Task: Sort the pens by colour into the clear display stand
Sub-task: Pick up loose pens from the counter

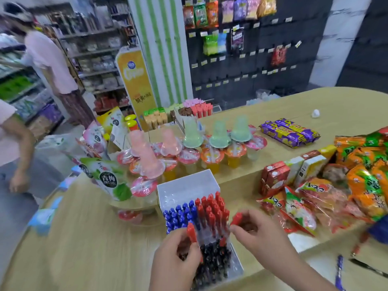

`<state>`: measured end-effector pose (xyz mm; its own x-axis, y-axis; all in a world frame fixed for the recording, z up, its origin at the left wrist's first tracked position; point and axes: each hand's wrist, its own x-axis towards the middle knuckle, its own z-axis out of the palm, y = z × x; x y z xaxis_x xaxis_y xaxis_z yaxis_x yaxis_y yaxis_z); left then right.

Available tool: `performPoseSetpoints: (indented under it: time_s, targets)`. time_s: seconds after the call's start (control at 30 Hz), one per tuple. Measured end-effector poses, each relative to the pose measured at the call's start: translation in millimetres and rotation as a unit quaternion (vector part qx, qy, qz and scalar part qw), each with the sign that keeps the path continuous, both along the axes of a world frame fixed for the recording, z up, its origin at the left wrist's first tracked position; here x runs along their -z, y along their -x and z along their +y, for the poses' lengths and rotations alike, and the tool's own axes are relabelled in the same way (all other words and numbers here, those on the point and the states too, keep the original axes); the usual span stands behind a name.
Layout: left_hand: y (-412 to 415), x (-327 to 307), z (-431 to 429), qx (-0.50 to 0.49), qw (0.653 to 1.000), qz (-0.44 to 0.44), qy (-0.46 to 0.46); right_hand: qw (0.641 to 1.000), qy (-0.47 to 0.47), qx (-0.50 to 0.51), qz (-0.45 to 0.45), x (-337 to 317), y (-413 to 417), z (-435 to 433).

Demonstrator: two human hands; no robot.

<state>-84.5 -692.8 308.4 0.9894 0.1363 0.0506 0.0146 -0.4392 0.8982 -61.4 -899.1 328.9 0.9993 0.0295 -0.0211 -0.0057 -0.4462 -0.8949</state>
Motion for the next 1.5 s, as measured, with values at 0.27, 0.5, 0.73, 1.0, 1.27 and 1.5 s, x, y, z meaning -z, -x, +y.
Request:
performPoseSetpoints:
  time_s: [0.27,0.5,0.73,1.0,1.27,1.5]
  targets:
    - [-22,-19,2,-0.004,1.0,0.013,-0.026,0.984,0.128,-0.101,-0.074,-24,-67,24]
    - [-33,-15,4,-0.024,0.999,0.031,-0.032,0.957,0.24,-0.146,-0.069,3,-90,33]
    - [-40,-16,7,-0.014,0.999,0.024,-0.035,0.957,0.236,-0.155,-0.063,8,-97,36]
    - [-46,-10,6,-0.007,0.998,0.028,-0.062,0.915,0.344,-0.182,-0.105,4,-102,40]
    - [-47,-10,4,-0.004,0.997,0.017,-0.08,0.905,0.37,-0.182,-0.105,8,-104,46]
    - [-47,-8,3,-0.005,0.995,0.012,-0.096,0.894,0.39,-0.166,-0.143,7,-97,53]
